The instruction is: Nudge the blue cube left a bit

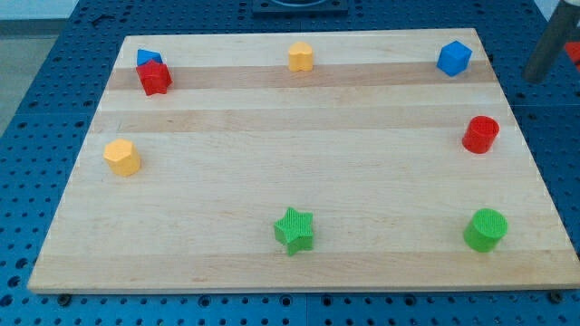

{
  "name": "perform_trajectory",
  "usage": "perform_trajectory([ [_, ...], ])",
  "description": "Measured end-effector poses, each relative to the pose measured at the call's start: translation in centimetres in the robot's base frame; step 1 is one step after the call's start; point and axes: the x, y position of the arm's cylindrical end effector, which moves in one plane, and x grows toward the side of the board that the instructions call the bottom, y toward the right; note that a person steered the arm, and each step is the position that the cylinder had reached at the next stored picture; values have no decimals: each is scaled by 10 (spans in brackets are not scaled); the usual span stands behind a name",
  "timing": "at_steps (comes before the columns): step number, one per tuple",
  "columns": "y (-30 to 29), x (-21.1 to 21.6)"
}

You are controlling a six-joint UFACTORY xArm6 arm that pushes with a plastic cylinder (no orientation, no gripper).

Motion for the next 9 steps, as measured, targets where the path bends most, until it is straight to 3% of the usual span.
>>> perform_trajectory([
  [1, -3, -33],
  [3, -10, -57],
  [9, -63, -26],
])
